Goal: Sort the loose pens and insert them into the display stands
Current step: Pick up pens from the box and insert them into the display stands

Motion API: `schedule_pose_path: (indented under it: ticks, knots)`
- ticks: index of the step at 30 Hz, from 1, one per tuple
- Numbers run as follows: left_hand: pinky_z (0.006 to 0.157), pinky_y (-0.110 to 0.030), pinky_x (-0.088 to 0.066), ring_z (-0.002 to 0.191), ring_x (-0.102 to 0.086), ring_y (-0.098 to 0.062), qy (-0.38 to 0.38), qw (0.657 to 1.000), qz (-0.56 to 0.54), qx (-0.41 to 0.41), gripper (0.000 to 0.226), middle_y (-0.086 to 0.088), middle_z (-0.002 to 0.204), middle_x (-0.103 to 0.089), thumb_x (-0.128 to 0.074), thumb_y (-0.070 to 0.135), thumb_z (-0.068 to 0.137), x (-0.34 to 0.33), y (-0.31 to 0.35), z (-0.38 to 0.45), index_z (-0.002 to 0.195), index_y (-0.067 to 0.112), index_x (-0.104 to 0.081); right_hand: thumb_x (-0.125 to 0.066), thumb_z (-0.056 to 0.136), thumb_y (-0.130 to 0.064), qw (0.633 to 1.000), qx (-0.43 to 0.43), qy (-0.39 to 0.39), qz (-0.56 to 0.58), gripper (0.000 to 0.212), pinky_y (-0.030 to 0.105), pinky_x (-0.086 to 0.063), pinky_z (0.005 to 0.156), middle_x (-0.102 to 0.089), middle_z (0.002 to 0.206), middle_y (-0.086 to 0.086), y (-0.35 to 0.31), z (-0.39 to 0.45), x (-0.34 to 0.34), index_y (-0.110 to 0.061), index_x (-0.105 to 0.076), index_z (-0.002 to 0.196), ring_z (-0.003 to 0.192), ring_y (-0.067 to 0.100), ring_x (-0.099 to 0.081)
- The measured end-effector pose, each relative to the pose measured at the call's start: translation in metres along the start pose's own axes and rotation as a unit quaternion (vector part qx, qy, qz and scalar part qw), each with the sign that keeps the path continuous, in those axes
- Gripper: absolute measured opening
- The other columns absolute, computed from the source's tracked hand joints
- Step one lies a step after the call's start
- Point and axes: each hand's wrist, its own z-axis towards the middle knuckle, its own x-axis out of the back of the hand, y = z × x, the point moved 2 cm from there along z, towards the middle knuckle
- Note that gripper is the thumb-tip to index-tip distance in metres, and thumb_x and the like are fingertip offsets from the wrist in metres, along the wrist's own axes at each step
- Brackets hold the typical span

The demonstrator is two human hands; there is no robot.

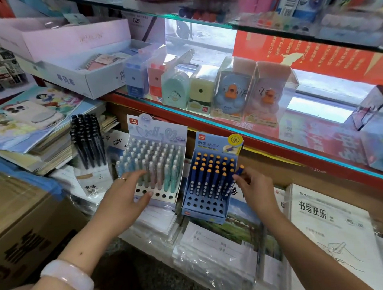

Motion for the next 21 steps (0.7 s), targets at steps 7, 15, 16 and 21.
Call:
schedule_pose_path:
  ticks: [7, 15, 16, 21]
  knots:
    - [0.096, -0.031, -0.036, 0.125, -0.042, -0.019, 0.0, 1.0, 0.008, 0.0, 0.053, -0.001, 0.138, -0.043, -0.055, 0.032, 0.09, -0.002, 0.0, -0.003, 0.139, 0.023, -0.037, -0.055, 0.094, -0.024, 0.999, -0.019, -0.028, -0.034, 0.026, 0.03, -0.032, 0.053, -0.058, 0.069, 0.011, -0.001, -0.004, -0.015, 0.001, -0.057, 0.09, 0.053, 0.017, -0.046]
    - [0.097, -0.029, -0.034, 0.125, -0.041, -0.016, -0.005, 1.0, -0.004, -0.003, 0.052, 0.002, 0.138, -0.042, -0.054, 0.032, 0.091, -0.001, -0.001, -0.009, 0.139, 0.026, -0.036, -0.051, 0.096, -0.025, 0.997, -0.009, -0.049, -0.064, 0.024, 0.031, -0.038, 0.062, -0.067, 0.089, 0.015, -0.004, -0.011, -0.024, -0.002, -0.058, 0.098, 0.075, 0.027, -0.058]
    - [0.096, -0.028, -0.034, 0.125, -0.041, -0.016, -0.006, 1.0, -0.005, -0.003, 0.051, 0.002, 0.137, -0.042, -0.054, 0.032, 0.091, 0.0, -0.002, -0.01, 0.139, 0.026, -0.036, -0.052, 0.096, -0.025, 0.997, -0.01, -0.055, -0.062, 0.024, 0.031, -0.041, 0.063, -0.067, 0.09, 0.015, -0.004, -0.011, -0.024, -0.002, -0.059, 0.099, 0.078, 0.028, -0.06]
    - [0.091, -0.021, -0.031, 0.121, -0.042, -0.012, 0.004, 0.999, -0.04, 0.011, 0.048, 0.003, 0.134, -0.046, -0.056, 0.028, 0.09, 0.006, -0.004, -0.015, 0.135, 0.024, -0.039, -0.06, 0.09, -0.031, 0.997, -0.017, -0.046, -0.054, 0.029, 0.025, -0.044, 0.065, -0.07, 0.094, 0.01, -0.012, -0.005, -0.004, -0.005, -0.063, 0.103, 0.08, 0.023, -0.064]
